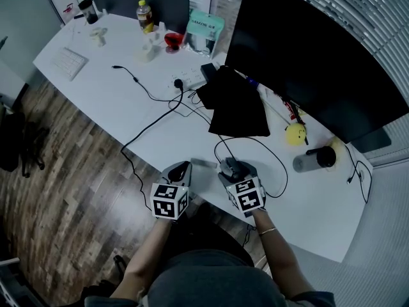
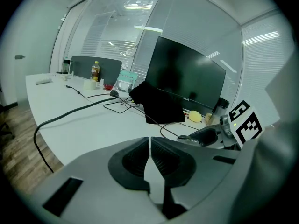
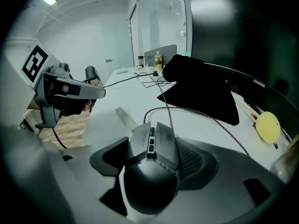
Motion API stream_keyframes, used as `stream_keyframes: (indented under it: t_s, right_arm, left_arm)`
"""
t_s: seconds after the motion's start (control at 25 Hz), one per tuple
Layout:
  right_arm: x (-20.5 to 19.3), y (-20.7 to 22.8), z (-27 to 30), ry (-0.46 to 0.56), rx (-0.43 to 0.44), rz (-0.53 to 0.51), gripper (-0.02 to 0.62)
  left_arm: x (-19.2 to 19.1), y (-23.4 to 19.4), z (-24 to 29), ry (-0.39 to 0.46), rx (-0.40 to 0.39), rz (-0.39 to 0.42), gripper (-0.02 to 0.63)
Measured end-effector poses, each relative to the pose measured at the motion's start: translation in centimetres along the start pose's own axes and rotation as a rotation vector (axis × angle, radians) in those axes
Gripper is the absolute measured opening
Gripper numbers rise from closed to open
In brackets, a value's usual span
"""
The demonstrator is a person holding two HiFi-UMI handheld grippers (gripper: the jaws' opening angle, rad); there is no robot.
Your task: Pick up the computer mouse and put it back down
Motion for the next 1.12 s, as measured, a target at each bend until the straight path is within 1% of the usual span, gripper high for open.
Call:
stream_keyframes:
  t_s: [0.32,0.6,0.8,0.96,1.12]
  right_arm:
    - [0.2,-0.3,-0.2,0.005,-0.020,0.021,0.307]
    - [0.8,-1.2,-1.1,0.020,-0.057,0.034,0.305]
    - [0.5,-1.5,-2.6,0.014,-0.102,0.095,0.305]
    - [0.1,-1.6,-4.1,0.019,-0.134,0.158,0.305]
    - [-0.5,-1.7,-5.6,0.021,-0.181,0.198,0.305]
  left_arm:
    - [0.1,-0.3,-0.7,0.005,-0.007,0.009,0.031]
    - [-0.1,-0.5,-1.6,0.004,-0.028,0.024,0.031]
    - [-0.2,0.0,-2.1,-0.002,-0.062,0.041,0.031]
    - [-0.4,0.7,-2.4,-0.009,-0.101,0.063,0.031]
    - [-0.7,1.6,-2.4,-0.022,-0.143,0.085,0.031]
Point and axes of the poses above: the fingertips, and each gripper's own axes: z forward along the fingers, y to its right, x out of its top, the point moved 2 cm from there along -z, backward along the fingers, and after that the axes turned 10 degrees about -z, right-handed, at the moved point
